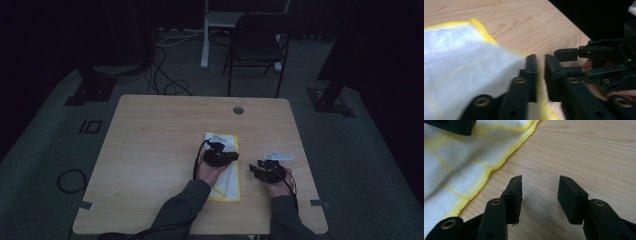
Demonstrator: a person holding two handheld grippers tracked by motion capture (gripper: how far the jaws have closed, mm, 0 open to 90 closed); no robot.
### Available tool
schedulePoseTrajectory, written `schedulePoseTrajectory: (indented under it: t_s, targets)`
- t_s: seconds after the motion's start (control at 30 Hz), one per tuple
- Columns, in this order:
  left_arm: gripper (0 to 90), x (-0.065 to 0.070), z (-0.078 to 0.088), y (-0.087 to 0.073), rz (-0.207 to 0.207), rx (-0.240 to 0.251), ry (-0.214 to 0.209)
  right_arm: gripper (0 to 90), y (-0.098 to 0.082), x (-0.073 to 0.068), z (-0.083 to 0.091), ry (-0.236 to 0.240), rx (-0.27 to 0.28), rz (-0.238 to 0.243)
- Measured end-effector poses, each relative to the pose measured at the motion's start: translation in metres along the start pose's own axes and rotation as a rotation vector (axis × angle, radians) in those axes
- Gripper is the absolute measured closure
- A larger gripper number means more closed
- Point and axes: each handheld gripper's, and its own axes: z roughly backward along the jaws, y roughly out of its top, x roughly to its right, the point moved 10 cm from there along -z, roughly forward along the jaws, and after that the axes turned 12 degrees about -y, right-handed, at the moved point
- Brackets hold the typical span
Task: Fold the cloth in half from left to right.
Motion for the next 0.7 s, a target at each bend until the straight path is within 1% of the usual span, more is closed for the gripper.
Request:
schedulePoseTrajectory:
  t_s: [0.1,0.2,0.37,0.4,0.43,0.53,0.6,0.67,0.7]
  targets:
    - [73.8,0.001,0.008,0.003,-0.008,0.014,0.006,54.7,0.000,0.000,0.000,0.001,0.001,0.000]
    - [73.7,0.002,0.019,0.003,-0.024,0.012,0.021,54.8,0.000,-0.001,0.000,0.002,0.001,0.003]
    - [73.9,0.001,0.040,-0.008,-0.038,0.009,0.052,54.7,0.000,-0.002,0.000,0.002,0.001,-0.001]
    - [74.6,0.001,0.040,-0.008,-0.038,0.009,0.052,54.7,0.000,-0.002,0.000,0.002,0.001,-0.001]
    - [74.6,0.000,0.047,-0.013,-0.043,0.005,0.064,54.7,0.000,-0.002,0.000,0.002,0.000,0.001]
    - [80.9,-0.003,0.055,-0.024,-0.053,-0.015,0.088,54.7,0.000,-0.002,0.000,0.001,-0.001,0.003]
    - [85.0,-0.005,0.060,-0.031,-0.046,-0.022,0.098,54.6,0.000,-0.003,0.000,0.001,-0.002,0.004]
    - [89.0,-0.005,0.062,-0.035,-0.048,-0.027,0.105,54.4,0.000,-0.003,0.000,0.002,-0.002,0.002]
    - [90.0,-0.007,0.063,-0.042,-0.050,-0.042,0.118,54.3,0.000,-0.002,0.000,0.002,-0.003,0.001]
